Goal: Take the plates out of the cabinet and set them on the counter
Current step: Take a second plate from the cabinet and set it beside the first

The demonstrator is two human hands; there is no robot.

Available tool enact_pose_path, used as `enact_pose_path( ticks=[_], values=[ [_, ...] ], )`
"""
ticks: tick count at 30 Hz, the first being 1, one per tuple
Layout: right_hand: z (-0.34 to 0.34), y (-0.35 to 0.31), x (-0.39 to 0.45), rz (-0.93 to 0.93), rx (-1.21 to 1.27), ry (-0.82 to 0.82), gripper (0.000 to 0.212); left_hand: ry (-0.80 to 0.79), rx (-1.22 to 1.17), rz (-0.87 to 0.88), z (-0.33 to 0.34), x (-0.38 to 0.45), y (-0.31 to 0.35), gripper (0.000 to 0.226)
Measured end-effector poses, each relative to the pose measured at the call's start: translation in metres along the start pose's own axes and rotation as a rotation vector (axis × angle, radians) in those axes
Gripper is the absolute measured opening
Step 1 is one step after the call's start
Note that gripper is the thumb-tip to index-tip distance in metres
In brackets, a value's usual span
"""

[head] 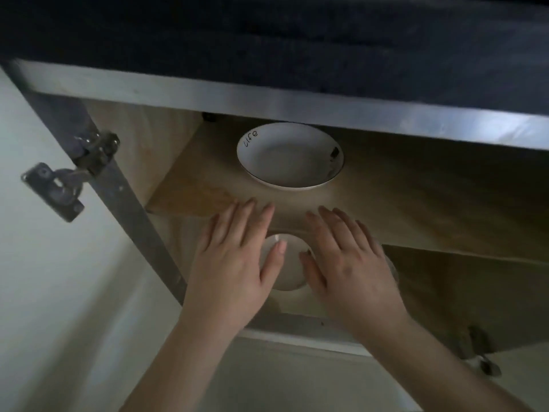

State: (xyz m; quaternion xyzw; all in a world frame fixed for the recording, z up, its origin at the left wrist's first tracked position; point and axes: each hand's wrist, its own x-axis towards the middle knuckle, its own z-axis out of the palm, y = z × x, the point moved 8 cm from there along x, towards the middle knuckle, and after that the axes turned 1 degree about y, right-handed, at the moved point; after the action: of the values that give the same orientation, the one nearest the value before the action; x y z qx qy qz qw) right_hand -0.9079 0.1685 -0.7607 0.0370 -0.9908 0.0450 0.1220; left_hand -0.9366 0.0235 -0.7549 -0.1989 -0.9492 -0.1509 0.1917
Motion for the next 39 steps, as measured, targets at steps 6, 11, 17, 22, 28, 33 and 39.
enact_pose_path(
  ticks=[6,11,17,22,28,33,39],
  values=[
    [0.004,0.018,0.01,0.047,-0.084,0.133,0.055,0.016,0.054,0.003,0.011,0.021,-0.001,0.06],
    [-0.003,0.032,0.036,0.091,-0.052,0.179,0.052,0.081,0.013,0.028,0.003,0.052,-0.004,0.054],
    [-0.007,0.061,0.089,0.111,0.046,0.169,0.053,-0.021,-0.019,-0.077,0.015,0.107,-0.027,0.06],
    [-0.003,0.096,0.136,0.28,0.293,0.135,0.044,0.021,-0.148,-0.219,0.025,0.139,-0.054,0.059],
    [0.017,0.118,0.162,0.464,0.471,0.006,0.036,-0.176,-0.257,-0.397,0.052,0.154,-0.08,0.047],
    [0.027,0.114,0.18,0.395,0.357,-0.111,0.034,-0.144,-0.645,-0.635,0.071,0.155,-0.099,0.039],
    [0.041,0.127,0.186,0.428,0.569,-0.083,0.033,-0.159,-0.738,-0.675,0.081,0.159,-0.102,0.03]
  ],
)
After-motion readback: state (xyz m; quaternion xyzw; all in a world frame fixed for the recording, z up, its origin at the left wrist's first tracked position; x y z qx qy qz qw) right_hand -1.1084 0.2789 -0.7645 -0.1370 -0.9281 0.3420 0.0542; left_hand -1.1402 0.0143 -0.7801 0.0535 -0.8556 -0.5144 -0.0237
